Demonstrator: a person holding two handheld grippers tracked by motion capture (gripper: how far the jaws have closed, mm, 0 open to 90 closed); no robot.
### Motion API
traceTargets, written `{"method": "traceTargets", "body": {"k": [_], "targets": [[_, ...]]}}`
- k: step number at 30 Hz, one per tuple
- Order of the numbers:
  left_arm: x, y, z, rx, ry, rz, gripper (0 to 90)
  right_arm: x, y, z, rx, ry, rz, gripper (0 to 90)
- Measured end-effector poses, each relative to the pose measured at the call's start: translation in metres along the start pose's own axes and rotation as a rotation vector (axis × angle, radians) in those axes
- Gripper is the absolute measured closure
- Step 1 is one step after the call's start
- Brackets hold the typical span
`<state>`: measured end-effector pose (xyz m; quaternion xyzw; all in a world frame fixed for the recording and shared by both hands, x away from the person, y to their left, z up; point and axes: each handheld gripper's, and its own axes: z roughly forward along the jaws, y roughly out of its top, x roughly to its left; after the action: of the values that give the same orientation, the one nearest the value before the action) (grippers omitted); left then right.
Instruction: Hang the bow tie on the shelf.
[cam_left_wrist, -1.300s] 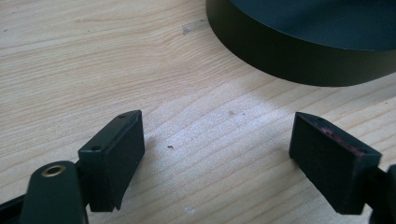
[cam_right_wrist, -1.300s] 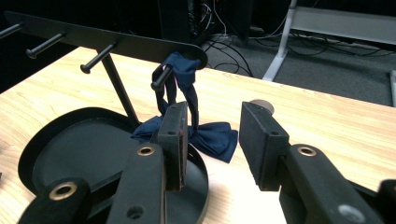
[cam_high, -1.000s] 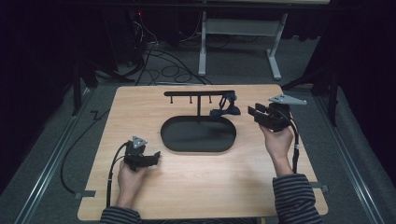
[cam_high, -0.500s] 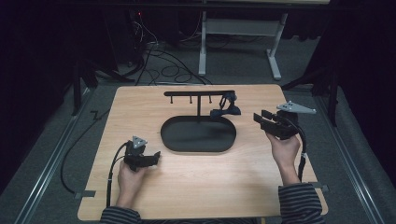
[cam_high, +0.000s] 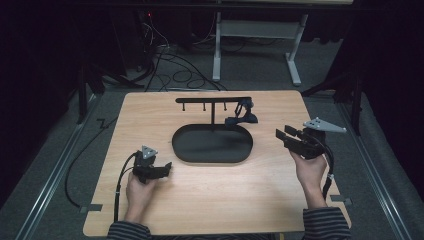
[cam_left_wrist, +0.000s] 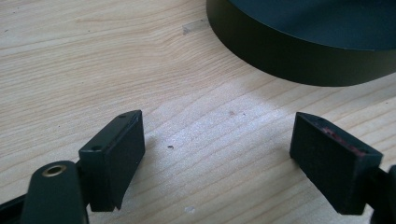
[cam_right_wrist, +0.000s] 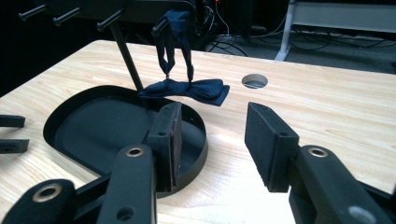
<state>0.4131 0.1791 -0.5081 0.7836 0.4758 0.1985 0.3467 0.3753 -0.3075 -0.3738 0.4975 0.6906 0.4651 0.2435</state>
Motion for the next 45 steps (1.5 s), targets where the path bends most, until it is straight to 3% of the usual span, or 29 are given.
{"method": "traceTargets", "body": {"k": [16,32,45], "targets": [[0.000,0.000,0.000,0.000,0.000,0.000,18.5,0.000,-0.029,-0.004,0.013,0.017,0.034,56.7],[0.000,0.000,0.000,0.000,0.000,0.001,18.5,0.007,-0.063,0.015,0.078,0.046,0.063,56.2],[0.000,0.000,0.000,0.000,0.000,0.000,18.5,0.016,-0.084,0.036,0.138,0.054,0.050,55.8]]}}
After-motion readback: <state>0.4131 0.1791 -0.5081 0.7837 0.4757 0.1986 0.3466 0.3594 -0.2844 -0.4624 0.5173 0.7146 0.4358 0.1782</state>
